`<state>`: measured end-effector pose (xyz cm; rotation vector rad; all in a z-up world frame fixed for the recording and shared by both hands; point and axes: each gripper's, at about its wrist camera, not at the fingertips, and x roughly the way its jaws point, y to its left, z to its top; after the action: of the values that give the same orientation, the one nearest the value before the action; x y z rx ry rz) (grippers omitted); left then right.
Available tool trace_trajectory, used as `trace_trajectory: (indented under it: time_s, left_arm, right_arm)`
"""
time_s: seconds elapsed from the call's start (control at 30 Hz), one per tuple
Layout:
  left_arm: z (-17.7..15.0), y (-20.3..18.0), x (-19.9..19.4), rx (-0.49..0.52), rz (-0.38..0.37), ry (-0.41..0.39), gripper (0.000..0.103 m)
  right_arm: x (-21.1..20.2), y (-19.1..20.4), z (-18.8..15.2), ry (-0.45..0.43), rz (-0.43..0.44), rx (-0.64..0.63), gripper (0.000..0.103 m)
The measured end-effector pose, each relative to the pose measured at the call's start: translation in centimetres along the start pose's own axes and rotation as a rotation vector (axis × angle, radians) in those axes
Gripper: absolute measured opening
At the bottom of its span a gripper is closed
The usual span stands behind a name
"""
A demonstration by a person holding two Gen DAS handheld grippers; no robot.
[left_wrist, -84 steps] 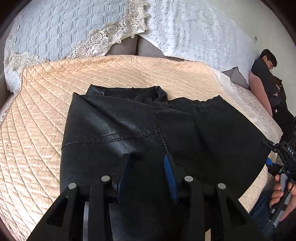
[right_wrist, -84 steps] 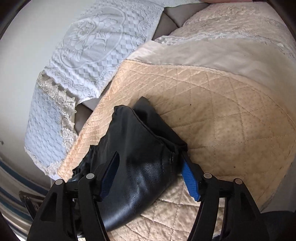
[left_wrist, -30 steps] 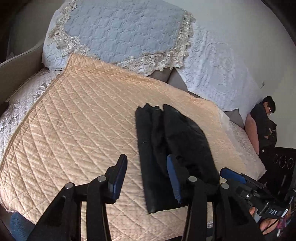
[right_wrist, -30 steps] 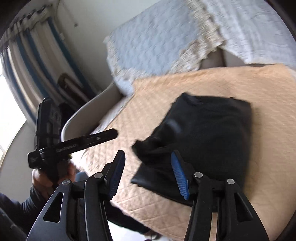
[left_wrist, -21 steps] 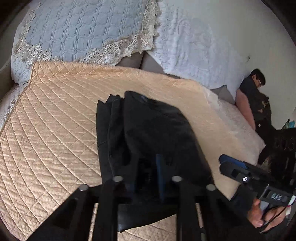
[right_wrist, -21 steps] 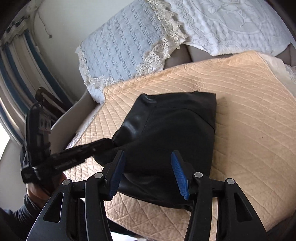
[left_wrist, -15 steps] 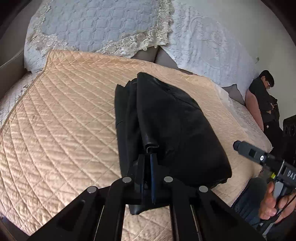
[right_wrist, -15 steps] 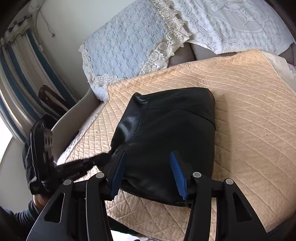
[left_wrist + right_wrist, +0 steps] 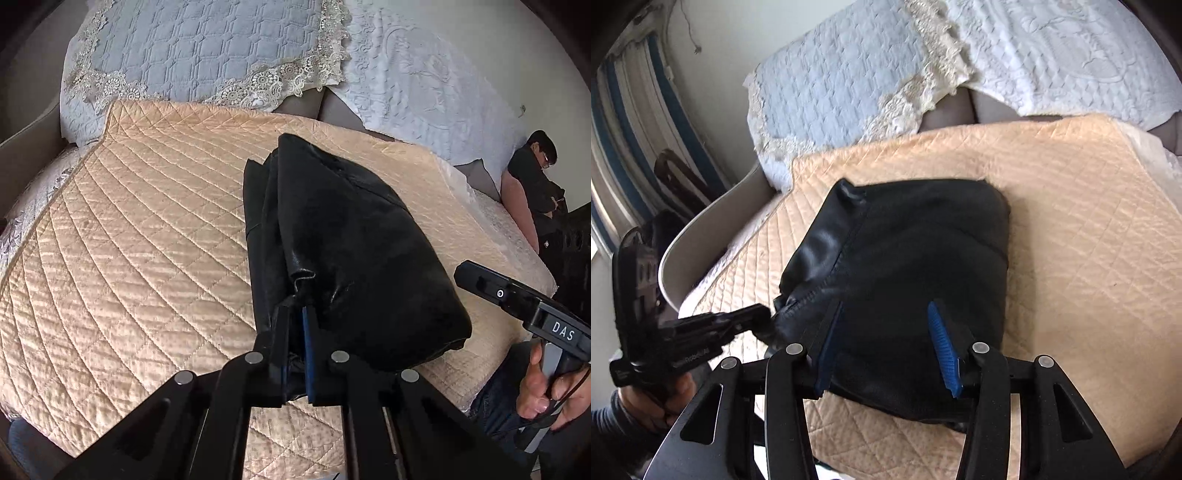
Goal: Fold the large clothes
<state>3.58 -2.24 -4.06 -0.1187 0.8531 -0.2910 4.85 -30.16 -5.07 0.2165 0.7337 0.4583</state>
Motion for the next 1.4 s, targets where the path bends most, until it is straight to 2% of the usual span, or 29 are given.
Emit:
trace_trajectory:
  time_s: [0.17,0.2,0.23,0.27,0.37,0.43,0.47,0.53,0.57,0.6,0.63,0.67,0.73,0.9,1.0,1.07,1.17,1.27,1.37,1.4]
  left_arm:
    - [4.1,-1.8,-2.6,0.013,-0.025,-0.065,0.010]
    - [5.2,-2.5,-2.8,0.019,-0.045,-0.082,0.012]
    - [6.5,-3.4,-2.8,0.028,-0.051,-0.096,0.019]
    - [7.9,-4.3,-2.4,0.032,-0.048,-0.106,0.026]
    - [11.6,-6.6,0.9,0.045,-0.087,-0.124,0.030]
    - [13.0,-7.0,4.4,0.058,-0.044,-0.115,0.030]
    - [13.2,-6.8,6.3,0.069,-0.029,-0.101,0.030]
    - [12.4,-5.2,10.0,0.075,0.084,-0.044,0.028]
    - [11.4,-3.7,11.3,0.046,0.090,-0.015,0.024]
    - [10.4,-2.0,11.8,0.007,0.071,-0.011,0.021]
    - [9.6,-0.5,12.0,-0.045,0.060,-0.014,0.012]
    - [9.1,0.7,11.9,-0.092,0.052,-0.022,0.008]
    - [8.8,2.2,11.5,-0.159,0.018,-0.041,0.007]
    - [8.1,2.0,12.1,-0.141,0.029,-0.058,0.007]
    - [7.9,2.6,12.6,-0.172,0.001,-0.049,0.006]
    - [7.8,3.0,13.3,-0.188,-0.021,-0.041,0.006]
    - [7.8,3.8,14.0,-0.229,-0.057,-0.024,0.005]
    - [8.0,3.7,13.9,-0.232,-0.062,-0.011,0.005]
    - [8.8,3.3,13.1,-0.221,-0.057,0.012,0.005]
    - [8.9,3.1,12.2,-0.219,-0.062,0.011,0.005]
  right_arm:
    - [-0.3,-1.7,0.7,-0.023,-0.040,0.041,0.048]
    - [-0.3,-2.0,0.8,-0.026,-0.050,0.049,0.048]
    - [-0.1,-2.2,1.0,-0.026,-0.062,0.056,0.048]
    - [0.0,-2.6,1.3,-0.027,-0.075,0.067,0.048]
    - [0.4,-3.5,1.9,-0.037,-0.098,0.101,0.047]
    - [0.7,-3.9,2.5,-0.042,-0.103,0.116,0.047]
    - [0.9,-4.1,2.8,-0.045,-0.105,0.120,0.047]
    - [1.6,-4.4,3.3,-0.045,-0.105,0.125,0.047]
    - [2.0,-4.4,3.6,-0.046,-0.102,0.124,0.047]
    - [2.6,-4.4,3.9,-0.044,-0.097,0.119,0.047]
    - [3.3,-4.5,4.2,-0.040,-0.092,0.113,0.047]
    - [3.9,-4.5,4.5,-0.037,-0.090,0.109,0.047]
    - [5.6,-4.3,5.3,-0.027,-0.083,0.102,0.047]
    - [10.1,-4.0,6.6,0.036,-0.103,0.068,0.043]
    - [12.1,-4.6,5.9,0.081,-0.116,0.069,0.043]
    - [12.8,-5.1,5.5,0.074,-0.107,0.089,0.043]
    - [13.0,-5.6,5.3,0.074,-0.105,0.104,0.044]
    - [12.8,-5.8,5.5,0.082,-0.094,0.111,0.044]
    - [11.4,-5.6,5.9,0.081,-0.102,0.108,0.044]
    - [9.7,-5.1,5.8,0.056,-0.099,0.100,0.044]
